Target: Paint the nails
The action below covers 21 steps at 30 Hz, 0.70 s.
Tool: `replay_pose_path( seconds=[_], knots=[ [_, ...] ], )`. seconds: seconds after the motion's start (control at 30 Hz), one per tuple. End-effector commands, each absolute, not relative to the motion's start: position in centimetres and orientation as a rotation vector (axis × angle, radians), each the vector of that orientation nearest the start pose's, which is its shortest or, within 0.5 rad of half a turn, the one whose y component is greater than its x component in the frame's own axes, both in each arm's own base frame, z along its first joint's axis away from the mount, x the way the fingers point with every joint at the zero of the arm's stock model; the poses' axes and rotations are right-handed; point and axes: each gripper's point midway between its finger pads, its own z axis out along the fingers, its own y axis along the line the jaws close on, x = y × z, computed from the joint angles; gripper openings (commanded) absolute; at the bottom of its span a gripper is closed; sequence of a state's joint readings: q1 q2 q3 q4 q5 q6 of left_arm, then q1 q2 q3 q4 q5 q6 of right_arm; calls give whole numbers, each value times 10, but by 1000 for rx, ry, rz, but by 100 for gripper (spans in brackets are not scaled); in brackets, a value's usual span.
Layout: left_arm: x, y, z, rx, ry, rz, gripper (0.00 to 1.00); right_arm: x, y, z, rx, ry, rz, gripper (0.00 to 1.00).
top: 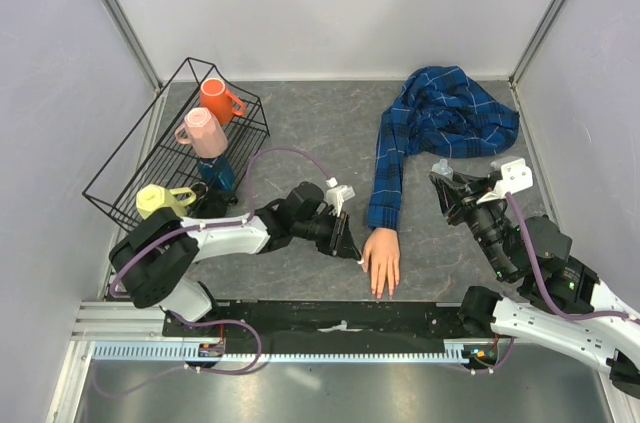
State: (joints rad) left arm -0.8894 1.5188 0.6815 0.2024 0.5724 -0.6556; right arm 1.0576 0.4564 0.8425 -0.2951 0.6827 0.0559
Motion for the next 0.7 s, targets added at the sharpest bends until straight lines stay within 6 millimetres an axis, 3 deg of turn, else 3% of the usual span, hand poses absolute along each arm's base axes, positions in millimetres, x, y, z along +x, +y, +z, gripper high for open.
replay_pose_path(
  seconds=[0.0, 0.47, 0.67],
  knots=[
    [144, -361, 86, 640, 2334, -1376, 2, 192, 124, 364, -198, 1475, 417, 0],
    [152, -364, 65, 638, 2338, -1327, 2, 192, 126, 361, -211, 1481, 416, 0],
    [153, -364, 65, 637, 2333, -1318, 2, 193, 128, 360, -217, 1485, 415, 0]
  ],
)
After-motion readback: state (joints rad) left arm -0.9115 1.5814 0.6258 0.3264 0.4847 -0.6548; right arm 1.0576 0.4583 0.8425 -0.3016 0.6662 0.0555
